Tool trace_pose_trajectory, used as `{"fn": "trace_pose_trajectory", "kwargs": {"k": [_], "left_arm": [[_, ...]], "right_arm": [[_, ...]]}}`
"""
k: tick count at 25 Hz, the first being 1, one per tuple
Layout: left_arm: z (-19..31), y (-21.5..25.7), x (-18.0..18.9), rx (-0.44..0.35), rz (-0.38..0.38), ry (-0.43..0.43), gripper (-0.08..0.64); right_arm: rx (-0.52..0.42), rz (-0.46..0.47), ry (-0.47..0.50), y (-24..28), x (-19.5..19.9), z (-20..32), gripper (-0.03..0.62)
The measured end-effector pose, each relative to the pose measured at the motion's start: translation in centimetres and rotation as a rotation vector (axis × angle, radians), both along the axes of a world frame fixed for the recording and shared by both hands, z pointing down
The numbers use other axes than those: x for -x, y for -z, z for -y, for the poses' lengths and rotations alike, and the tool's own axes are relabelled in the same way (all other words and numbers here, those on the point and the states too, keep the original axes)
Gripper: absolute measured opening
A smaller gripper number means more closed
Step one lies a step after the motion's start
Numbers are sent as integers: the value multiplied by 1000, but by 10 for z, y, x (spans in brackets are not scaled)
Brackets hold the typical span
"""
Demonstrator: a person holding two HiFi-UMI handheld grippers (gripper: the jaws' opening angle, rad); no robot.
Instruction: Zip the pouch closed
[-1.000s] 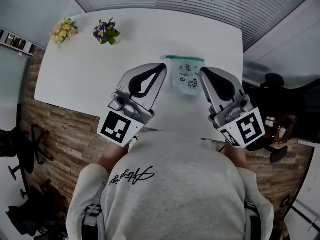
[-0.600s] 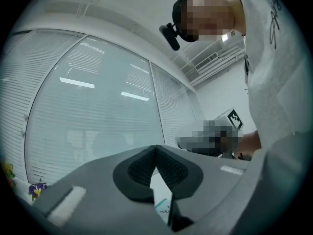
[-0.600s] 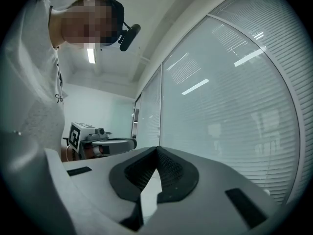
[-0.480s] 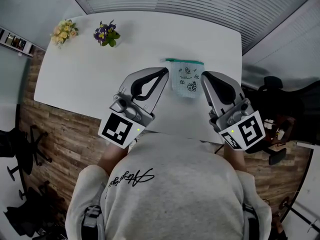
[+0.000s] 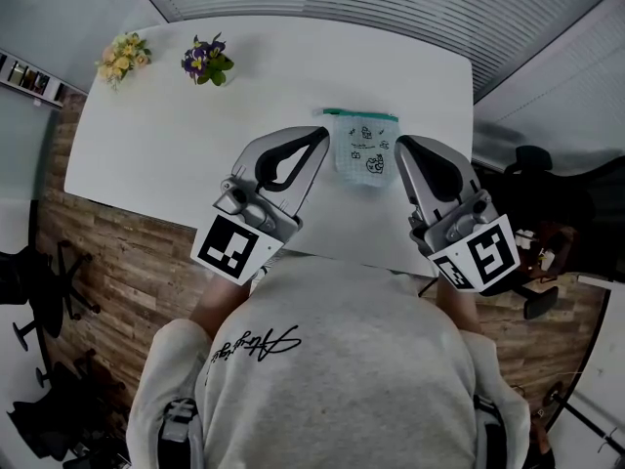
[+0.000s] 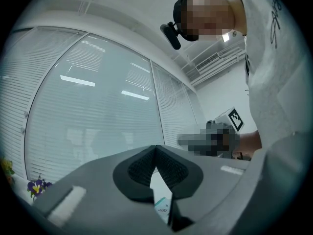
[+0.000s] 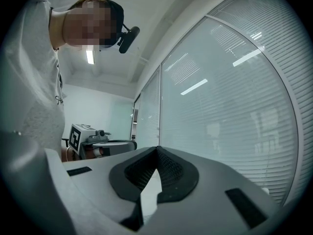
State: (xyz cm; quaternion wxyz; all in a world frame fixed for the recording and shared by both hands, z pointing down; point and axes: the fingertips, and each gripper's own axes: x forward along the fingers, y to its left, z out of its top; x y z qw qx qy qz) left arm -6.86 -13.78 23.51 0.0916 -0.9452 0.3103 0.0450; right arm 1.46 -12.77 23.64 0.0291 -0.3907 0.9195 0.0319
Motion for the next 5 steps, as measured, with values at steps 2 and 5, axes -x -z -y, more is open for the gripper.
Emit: {"fn": "trace_pose_trajectory", "kwargs": {"k": [2,5], "left_arm": [[-1,0,0,-2,0,3,0],[-1,-1,1,0,-2,8,0]], "right_arm": [[-7,-18,-7,-1,1,0,2],[-27,-48,-13,-1,2,-1,2]]}}
